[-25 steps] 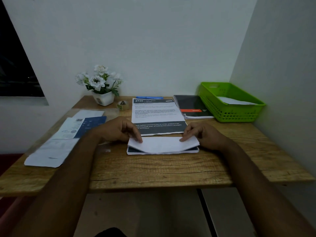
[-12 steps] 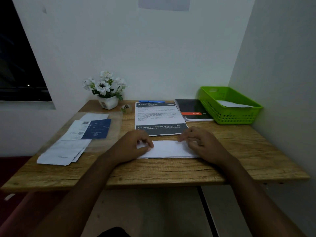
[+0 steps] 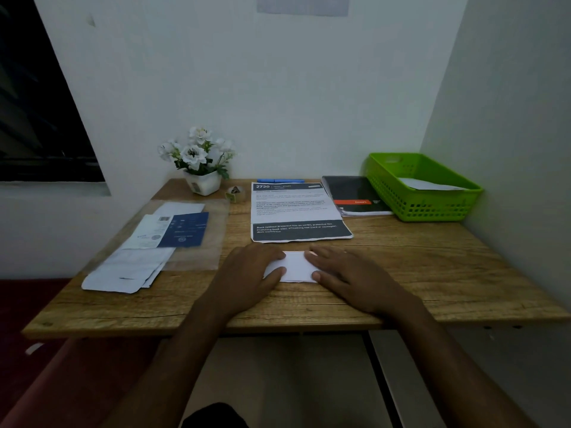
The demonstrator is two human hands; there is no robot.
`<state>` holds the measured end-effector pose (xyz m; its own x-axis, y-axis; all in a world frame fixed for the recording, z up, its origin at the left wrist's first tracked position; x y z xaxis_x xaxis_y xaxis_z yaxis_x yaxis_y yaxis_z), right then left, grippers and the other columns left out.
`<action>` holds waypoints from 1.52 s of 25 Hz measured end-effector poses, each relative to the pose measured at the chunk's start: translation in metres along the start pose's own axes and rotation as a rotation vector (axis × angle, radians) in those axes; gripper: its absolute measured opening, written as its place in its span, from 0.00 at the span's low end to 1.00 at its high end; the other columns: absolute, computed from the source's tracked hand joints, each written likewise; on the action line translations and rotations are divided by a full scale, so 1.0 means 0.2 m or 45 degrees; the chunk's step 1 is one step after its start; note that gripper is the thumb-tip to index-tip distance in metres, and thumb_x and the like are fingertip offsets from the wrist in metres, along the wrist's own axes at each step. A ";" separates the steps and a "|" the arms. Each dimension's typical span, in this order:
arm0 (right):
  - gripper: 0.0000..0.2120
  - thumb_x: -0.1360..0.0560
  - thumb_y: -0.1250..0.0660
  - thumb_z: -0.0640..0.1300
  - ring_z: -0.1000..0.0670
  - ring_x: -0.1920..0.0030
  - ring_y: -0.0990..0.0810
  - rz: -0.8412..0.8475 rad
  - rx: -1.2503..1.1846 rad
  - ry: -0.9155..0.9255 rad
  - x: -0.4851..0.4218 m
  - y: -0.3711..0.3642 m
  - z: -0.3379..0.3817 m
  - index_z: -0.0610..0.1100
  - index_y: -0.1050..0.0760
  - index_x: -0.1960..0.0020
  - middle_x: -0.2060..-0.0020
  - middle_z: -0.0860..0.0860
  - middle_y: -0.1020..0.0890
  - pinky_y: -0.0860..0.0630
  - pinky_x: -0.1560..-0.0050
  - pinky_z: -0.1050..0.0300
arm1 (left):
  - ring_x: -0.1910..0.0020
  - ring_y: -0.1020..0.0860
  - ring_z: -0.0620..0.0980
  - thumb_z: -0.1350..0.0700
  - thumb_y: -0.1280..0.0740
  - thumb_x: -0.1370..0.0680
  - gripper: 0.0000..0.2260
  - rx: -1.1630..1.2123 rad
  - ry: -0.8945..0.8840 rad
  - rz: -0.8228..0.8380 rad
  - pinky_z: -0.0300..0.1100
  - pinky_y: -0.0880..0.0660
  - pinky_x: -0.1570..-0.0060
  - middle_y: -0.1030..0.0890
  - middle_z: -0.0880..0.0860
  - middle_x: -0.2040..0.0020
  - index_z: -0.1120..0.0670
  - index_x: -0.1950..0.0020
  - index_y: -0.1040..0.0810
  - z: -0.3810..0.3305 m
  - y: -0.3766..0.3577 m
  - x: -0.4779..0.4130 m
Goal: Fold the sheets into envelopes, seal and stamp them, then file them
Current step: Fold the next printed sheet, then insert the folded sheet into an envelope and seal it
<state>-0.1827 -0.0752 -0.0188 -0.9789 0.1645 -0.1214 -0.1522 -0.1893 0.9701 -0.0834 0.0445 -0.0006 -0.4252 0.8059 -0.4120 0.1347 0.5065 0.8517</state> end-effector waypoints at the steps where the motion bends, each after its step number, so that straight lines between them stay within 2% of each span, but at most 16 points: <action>1: 0.23 0.18 0.50 0.58 0.59 0.24 0.47 0.022 0.001 -0.017 0.03 0.01 -0.04 0.59 0.44 0.23 0.22 0.59 0.45 0.49 0.26 0.53 | 0.38 0.29 0.44 0.45 0.38 0.22 0.16 0.006 0.016 -0.012 0.43 0.33 0.39 0.24 0.45 0.36 0.46 0.36 0.26 0.01 0.01 0.00; 6: 0.22 0.16 0.53 0.54 0.61 0.24 0.53 0.136 -0.034 -0.126 0.20 0.06 -0.26 0.64 0.50 0.24 0.22 0.61 0.51 0.56 0.24 0.54 | 0.39 0.27 0.46 0.49 0.37 0.22 0.14 0.020 0.072 -0.055 0.42 0.32 0.41 0.23 0.47 0.37 0.48 0.36 0.24 0.01 0.04 0.00; 9: 0.22 0.16 0.49 0.50 0.63 0.25 0.52 0.087 -0.150 -0.145 0.24 0.09 -0.32 0.62 0.47 0.24 0.22 0.61 0.48 0.56 0.24 0.56 | 0.39 0.27 0.47 0.51 0.38 0.21 0.14 0.008 0.109 -0.069 0.41 0.33 0.42 0.22 0.48 0.37 0.49 0.37 0.24 0.03 0.05 0.00; 13: 0.20 0.18 0.42 0.47 0.62 0.27 0.41 -0.093 -0.326 -0.182 0.25 0.14 -0.35 0.59 0.35 0.27 0.26 0.62 0.38 0.45 0.30 0.61 | 0.40 0.26 0.47 0.51 0.36 0.22 0.13 0.045 0.143 -0.073 0.39 0.33 0.43 0.22 0.49 0.38 0.50 0.38 0.23 0.04 0.05 0.01; 18: 0.16 0.20 0.39 0.52 0.55 0.35 0.27 -0.231 -0.385 -0.280 0.24 0.17 -0.36 0.58 0.27 0.33 0.33 0.58 0.25 0.29 0.35 0.50 | 0.42 0.25 0.47 0.53 0.35 0.23 0.12 0.130 0.172 -0.107 0.40 0.30 0.44 0.20 0.50 0.41 0.51 0.40 0.22 0.05 0.08 0.01; 22: 0.11 0.21 0.37 0.48 0.55 0.41 0.24 -0.476 -0.329 -0.237 0.19 0.26 -0.25 0.55 0.22 0.40 0.42 0.58 0.19 0.32 0.35 0.42 | 0.44 0.25 0.47 0.53 0.34 0.23 0.11 0.165 0.186 -0.112 0.43 0.28 0.44 0.19 0.50 0.43 0.52 0.42 0.21 0.04 0.10 0.01; 25: 0.09 0.21 0.37 0.48 0.61 0.42 0.27 -0.588 -0.324 -0.166 0.11 0.28 -0.11 0.55 0.21 0.43 0.44 0.61 0.19 0.36 0.32 0.42 | 0.47 0.25 0.45 0.53 0.34 0.23 0.10 0.179 0.198 -0.167 0.40 0.28 0.48 0.19 0.50 0.45 0.51 0.44 0.20 0.03 0.13 0.02; 29: 0.09 0.21 0.37 0.50 0.64 0.44 0.30 -0.555 -0.355 -0.040 -0.04 0.22 0.11 0.56 0.21 0.45 0.45 0.62 0.20 0.38 0.33 0.49 | 0.55 0.25 0.42 0.53 0.33 0.24 0.07 0.230 0.238 -0.287 0.39 0.29 0.56 0.18 0.48 0.51 0.51 0.48 0.18 0.07 0.19 0.07; 34: 0.09 0.23 0.37 0.53 0.60 0.43 0.26 -0.528 -0.323 0.100 -0.18 0.13 0.40 0.56 0.21 0.47 0.47 0.60 0.18 0.43 0.38 0.58 | 0.59 0.22 0.45 0.57 0.32 0.25 0.05 0.276 0.244 -0.425 0.45 0.23 0.58 0.17 0.50 0.58 0.55 0.53 0.18 0.11 0.29 0.14; 36: 0.06 0.24 0.36 0.53 0.59 0.46 0.25 -0.529 -0.329 0.100 -0.25 0.12 0.49 0.55 0.22 0.50 0.50 0.59 0.18 0.41 0.39 0.57 | 0.60 0.23 0.45 0.57 0.33 0.25 0.05 0.211 0.292 -0.473 0.45 0.23 0.58 0.18 0.50 0.59 0.54 0.53 0.18 0.15 0.32 0.16; 38: 0.04 0.25 0.35 0.52 0.58 0.48 0.25 -0.488 -0.346 0.092 -0.32 0.09 0.57 0.55 0.22 0.52 0.53 0.59 0.18 0.39 0.36 0.53 | 0.58 0.24 0.44 0.56 0.33 0.25 0.06 0.097 0.352 -0.471 0.42 0.25 0.57 0.18 0.51 0.57 0.54 0.52 0.18 0.22 0.35 0.20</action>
<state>-0.1065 0.0215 0.0309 -0.8508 0.2059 -0.4835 -0.5250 -0.3760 0.7635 -0.0520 0.1251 0.0286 -0.6784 0.4601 -0.5728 -0.0102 0.7737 0.6335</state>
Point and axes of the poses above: each hand's wrist, its own x-axis away from the middle knuckle, its own y-axis out of the back of the hand, z = x × y, the point moved 10 cm from there along -x, towards the middle knuckle
